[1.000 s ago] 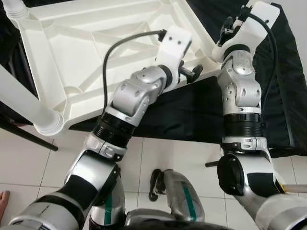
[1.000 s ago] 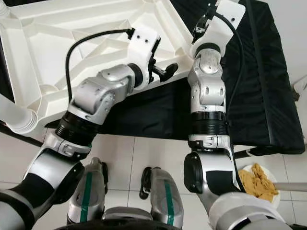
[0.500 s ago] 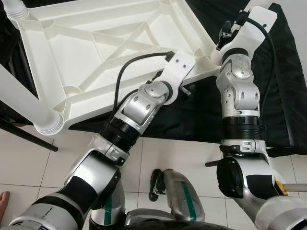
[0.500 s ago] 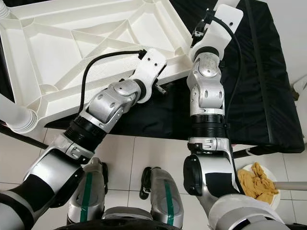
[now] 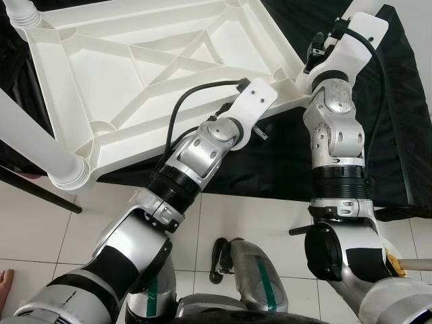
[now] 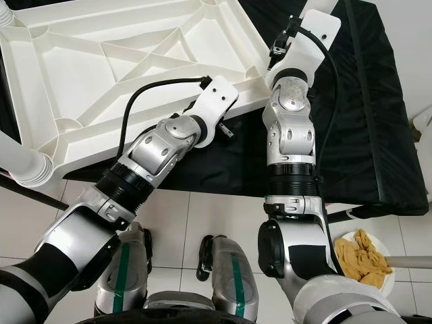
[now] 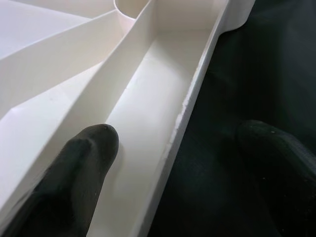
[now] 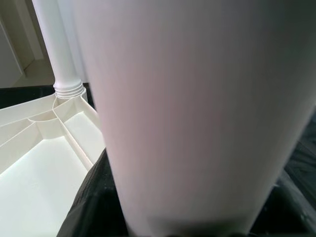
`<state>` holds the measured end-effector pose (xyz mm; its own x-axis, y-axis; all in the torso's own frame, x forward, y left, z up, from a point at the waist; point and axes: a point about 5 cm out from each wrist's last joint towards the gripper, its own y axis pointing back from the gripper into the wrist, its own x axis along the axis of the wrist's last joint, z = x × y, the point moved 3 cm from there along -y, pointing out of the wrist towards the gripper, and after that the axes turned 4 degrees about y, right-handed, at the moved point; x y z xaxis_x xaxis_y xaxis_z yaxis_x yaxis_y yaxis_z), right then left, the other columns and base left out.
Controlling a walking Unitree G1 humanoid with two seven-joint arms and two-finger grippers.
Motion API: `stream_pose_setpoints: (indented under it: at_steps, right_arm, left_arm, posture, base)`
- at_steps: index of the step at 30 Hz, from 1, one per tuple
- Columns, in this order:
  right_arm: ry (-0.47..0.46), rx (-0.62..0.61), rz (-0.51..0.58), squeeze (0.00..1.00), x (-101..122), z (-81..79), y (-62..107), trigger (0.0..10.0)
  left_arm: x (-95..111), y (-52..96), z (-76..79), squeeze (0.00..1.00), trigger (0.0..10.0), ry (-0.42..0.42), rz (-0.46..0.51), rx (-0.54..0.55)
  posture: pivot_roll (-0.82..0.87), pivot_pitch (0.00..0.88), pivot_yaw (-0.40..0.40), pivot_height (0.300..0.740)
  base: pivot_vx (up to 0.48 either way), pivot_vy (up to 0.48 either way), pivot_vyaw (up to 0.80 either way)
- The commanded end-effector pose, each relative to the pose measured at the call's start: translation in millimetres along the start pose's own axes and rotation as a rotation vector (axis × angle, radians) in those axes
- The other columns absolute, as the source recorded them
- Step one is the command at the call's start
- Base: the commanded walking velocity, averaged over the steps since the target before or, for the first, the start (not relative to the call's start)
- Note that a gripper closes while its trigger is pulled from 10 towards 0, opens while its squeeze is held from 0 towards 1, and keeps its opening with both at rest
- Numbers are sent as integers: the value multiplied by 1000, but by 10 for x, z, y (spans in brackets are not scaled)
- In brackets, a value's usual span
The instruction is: Building children table
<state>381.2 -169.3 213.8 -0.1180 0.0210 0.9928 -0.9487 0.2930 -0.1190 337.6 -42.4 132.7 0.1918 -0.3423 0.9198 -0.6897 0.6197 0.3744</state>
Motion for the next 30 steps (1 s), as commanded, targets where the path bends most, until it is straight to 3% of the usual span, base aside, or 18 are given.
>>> stream_pose_setpoints:
  at_steps: [1, 2, 3, 4, 10, 11, 13, 14, 27, 28, 30]
  right_arm:
    - [-10, -13, 11, 0, 22, 20, 5, 10000]
    - [-10, -14, 11, 0, 20, 23, 5, 10000]
    - [-10, -14, 11, 0, 20, 23, 5, 10000]
    - [-10, -16, 10, 0, 18, 25, 5, 10000]
    - [-9, -20, 9, 0, 19, 26, 3, 10000]
    - [-10, -20, 9, 0, 19, 27, 3, 10000]
    - [-10, -21, 10, 0, 20, 27, 4, 10000]
    - [-10, -22, 10, 0, 20, 29, 4, 10000]
    - [-9, -27, 5, 0, 16, 38, -4, 10000]
    - [-9, -27, 5, 0, 18, 36, -5, 10000]
    - [-9, -27, 5, 0, 19, 36, -7, 10000]
  left_arm:
    - [25, -31, 52, 0, 8549, -23, 5, -16]
    - [55, -38, 59, 0, 7373, -23, 16, -19]
    - [55, -38, 59, 0, 7373, -23, 16, -19]
    - [94, -44, 67, 0, 10000, -21, 29, -25]
    - [157, -72, 80, 0, 9765, -37, 45, -29]
    - [160, -78, 91, 0, 6392, -34, 48, -37]
    - [163, -81, 98, 0, 6392, -31, 51, -43]
    - [167, -78, 112, 0, 0, -34, 58, -51]
    - [161, -74, 125, 0, 0, -66, 67, -65]
    - [155, -76, 129, 0, 745, -65, 64, -71]
    - [144, -81, 146, 0, 10000, -81, 56, -82]
  posture:
    - [137, 48, -89, 740]
    - [137, 48, -89, 740]
    - [137, 48, -89, 740]
    - [137, 50, -88, 740]
    - [135, 53, -85, 740]
    - [133, 54, -84, 740]
    - [133, 54, -84, 740]
    - [133, 54, -84, 740]
    - [135, 62, -86, 740]
    - [136, 65, -85, 740]
    - [136, 68, -85, 740]
  base:
    - [0, 0, 0]
    - [0, 0, 0]
    - [0, 0, 0]
    - [0, 0, 0]
    - [0, 0, 0]
    - [0, 0, 0]
    - [0, 0, 0]
    - [0, 0, 0]
    - [0, 0, 0]
    - [0, 0, 0]
    - [0, 0, 0]
